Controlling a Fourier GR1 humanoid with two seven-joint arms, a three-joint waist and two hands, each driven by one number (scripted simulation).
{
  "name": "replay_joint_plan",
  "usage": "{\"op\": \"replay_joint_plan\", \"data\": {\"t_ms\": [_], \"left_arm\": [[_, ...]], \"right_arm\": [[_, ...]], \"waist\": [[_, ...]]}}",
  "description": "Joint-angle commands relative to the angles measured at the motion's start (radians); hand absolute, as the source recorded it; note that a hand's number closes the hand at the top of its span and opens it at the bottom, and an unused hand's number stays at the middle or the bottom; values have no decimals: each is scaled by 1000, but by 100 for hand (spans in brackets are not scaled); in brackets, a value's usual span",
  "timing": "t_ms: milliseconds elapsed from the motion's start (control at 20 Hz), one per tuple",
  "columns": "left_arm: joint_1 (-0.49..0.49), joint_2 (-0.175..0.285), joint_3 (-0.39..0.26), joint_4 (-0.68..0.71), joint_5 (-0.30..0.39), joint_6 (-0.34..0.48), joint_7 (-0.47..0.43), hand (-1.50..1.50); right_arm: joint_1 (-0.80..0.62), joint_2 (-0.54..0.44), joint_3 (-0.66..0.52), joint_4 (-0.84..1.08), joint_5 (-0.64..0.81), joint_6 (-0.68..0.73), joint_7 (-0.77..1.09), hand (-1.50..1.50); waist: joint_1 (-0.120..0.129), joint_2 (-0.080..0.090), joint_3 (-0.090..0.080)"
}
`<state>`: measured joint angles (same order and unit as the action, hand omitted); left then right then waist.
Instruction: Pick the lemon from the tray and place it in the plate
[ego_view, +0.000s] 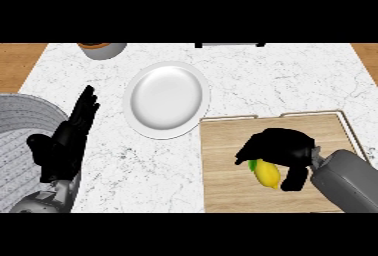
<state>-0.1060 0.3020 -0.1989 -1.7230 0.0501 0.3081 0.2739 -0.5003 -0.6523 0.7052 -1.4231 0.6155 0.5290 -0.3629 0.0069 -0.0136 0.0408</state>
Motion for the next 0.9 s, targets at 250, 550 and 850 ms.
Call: {"op": "replay_joint_plan", "data": {"t_ms": [250,550,850], "left_arm": [[115,4,25,126,42,-31,8,0],[96,-49,-29,143,-19,23,15,0],[71,-32,-22,82,6,1,49,0]], "right_arm": [[-4,31,7,28,66,-112,-86,150],[-4,93,-64,54,81,-235,-48,150],[-56,472,-76,84,124,-330,391,150]], "waist": [[9,22,-41],[-10,23,-40],[37,27,-44]]}}
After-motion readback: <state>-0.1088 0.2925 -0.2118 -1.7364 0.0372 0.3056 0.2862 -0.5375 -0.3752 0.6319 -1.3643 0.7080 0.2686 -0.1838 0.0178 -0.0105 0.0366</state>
